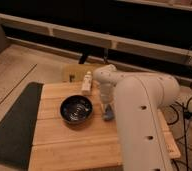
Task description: Wipe the white sponge on the table
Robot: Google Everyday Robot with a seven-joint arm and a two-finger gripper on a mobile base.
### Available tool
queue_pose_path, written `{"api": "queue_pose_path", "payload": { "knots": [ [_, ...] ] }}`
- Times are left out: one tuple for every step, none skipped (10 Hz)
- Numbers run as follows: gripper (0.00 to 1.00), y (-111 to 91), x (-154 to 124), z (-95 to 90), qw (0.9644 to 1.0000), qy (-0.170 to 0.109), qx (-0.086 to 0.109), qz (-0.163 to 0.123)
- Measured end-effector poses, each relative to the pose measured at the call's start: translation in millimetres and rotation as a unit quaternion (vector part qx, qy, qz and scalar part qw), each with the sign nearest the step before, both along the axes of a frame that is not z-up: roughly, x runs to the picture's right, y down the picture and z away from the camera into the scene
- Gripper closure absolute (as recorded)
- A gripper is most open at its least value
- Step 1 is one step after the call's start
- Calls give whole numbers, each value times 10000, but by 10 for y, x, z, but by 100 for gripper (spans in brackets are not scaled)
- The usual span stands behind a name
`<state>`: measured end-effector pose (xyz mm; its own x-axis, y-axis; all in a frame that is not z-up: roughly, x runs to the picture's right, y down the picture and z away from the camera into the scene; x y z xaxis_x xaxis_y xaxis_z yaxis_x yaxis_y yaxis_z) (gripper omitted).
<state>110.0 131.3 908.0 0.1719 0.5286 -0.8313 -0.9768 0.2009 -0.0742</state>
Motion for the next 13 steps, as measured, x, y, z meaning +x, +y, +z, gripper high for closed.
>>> {"api": "queue_pose_path", "payload": {
  "knots": [
    [100,-128,194,59,9996,249,64,-122],
    [100,-227,261,113,9990,362,122,-228],
    [100,-399,279,219,9979,420,239,-422],
    [100,-511,233,307,9972,400,318,-554],
    [100,-564,179,373,9966,365,331,-656],
    [100,-625,78,481,9959,274,384,-775],
    [100,-670,-58,592,9954,161,428,-846],
    [100,-687,-143,656,9950,84,445,-886],
    [100,-702,-225,712,9947,10,461,-917],
    [100,-717,-318,778,9943,-83,477,-951],
    [100,-743,-440,833,9938,-204,509,-966],
    [100,-753,-524,851,9936,-293,524,-954],
    [100,-745,-625,848,9937,-401,531,-905]
  ]
}}
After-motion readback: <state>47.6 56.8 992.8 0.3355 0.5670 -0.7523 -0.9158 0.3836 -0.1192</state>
